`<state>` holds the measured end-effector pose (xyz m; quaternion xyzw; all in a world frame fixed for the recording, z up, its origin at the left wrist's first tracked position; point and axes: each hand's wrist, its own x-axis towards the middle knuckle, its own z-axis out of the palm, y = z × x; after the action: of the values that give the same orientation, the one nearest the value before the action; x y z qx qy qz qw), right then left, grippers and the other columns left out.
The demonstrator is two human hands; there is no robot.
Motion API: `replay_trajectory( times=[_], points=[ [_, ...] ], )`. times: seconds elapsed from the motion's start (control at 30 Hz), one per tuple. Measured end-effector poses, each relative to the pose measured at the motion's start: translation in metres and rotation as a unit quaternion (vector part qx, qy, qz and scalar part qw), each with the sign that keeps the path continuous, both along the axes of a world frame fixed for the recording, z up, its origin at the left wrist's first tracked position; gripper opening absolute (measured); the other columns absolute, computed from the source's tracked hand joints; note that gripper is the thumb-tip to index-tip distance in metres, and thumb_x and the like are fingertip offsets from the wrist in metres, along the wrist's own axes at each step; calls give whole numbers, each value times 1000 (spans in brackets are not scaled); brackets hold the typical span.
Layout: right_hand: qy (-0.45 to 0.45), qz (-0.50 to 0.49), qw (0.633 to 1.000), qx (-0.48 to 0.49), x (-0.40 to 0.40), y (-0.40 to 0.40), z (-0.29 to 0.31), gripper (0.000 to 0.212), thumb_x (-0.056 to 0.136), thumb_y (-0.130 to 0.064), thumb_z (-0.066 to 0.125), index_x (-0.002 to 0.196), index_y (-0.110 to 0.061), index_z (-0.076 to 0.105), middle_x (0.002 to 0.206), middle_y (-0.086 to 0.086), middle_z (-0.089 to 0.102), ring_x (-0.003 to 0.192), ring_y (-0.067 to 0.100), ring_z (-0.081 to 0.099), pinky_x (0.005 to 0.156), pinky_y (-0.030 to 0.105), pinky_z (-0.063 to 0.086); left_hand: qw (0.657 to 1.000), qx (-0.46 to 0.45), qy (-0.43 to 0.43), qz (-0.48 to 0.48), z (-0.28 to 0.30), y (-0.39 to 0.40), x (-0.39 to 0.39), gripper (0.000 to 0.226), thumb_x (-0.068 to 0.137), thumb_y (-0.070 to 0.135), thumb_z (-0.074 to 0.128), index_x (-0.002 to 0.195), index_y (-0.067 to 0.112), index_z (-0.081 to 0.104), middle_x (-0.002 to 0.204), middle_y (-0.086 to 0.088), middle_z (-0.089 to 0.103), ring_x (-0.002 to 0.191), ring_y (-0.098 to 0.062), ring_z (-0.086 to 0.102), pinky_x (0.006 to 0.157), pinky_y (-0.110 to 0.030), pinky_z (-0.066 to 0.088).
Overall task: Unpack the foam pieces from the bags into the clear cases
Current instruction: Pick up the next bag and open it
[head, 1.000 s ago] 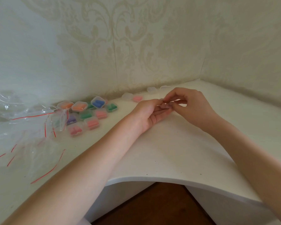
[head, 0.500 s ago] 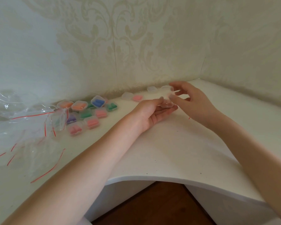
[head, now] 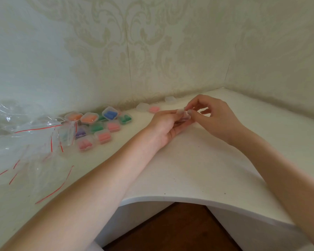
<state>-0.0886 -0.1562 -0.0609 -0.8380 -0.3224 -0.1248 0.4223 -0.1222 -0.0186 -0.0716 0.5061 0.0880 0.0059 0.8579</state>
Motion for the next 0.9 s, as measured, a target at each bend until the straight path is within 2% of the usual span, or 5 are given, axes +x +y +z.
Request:
replay_trajectory(
  times=[0.3, 0.57, 0.7, 0.8, 0.9],
  points=[
    [-4, -4, 1000, -28, 4, 4, -9, 29, 87, -22, 66, 115, -23, 62, 107, -7, 60, 92, 8, 60, 76, 11, 46, 961, 248, -76, 95, -7, 0, 5, 30, 95, 24, 55, 74, 7, 67, 71, -7, 70, 71, -17, 70, 72, -27, 58],
    [41, -42, 996, 64, 0, 14, 1, 14, 89, -10, 60, 91, -18, 71, 94, -1, 67, 77, 13, 67, 65, 10, 46, 880, 390, -104, 251, -10, 16, 9, 27, 97, 18, 43, 80, 12, 63, 78, -8, 68, 77, -24, 66, 77, -38, 52],
    [21, 0, 999, -47, -6, 32, -7, 22, 90, -1, 54, 102, -12, 69, 95, -1, 68, 84, 10, 60, 71, 5, 40, 815, 543, -88, 181, -17, 16, 8, 23, 81, 2, 45, 84, 11, 67, 88, -10, 66, 77, -18, 59, 59, -22, 36],
    [-43, -3, 984, -173, -6, 37, -23, 30, 86, 1, 49, 109, -9, 65, 103, 8, 64, 98, 22, 55, 74, 17, 33, 802, 560, -81, 194, -17, 16, 8, 26, 81, 2, 42, 88, 12, 65, 98, -9, 63, 85, -20, 58, 70, -25, 42],
    [-42, -35, 988, -144, -9, 37, -20, 31, 82, 2, 48, 105, -9, 65, 98, 6, 64, 91, 15, 54, 74, 19, 34, 788, 577, -94, 193, -16, 15, 11, 25, 84, 1, 41, 94, 10, 62, 99, -8, 62, 92, -22, 56, 74, -28, 41]
  ],
)
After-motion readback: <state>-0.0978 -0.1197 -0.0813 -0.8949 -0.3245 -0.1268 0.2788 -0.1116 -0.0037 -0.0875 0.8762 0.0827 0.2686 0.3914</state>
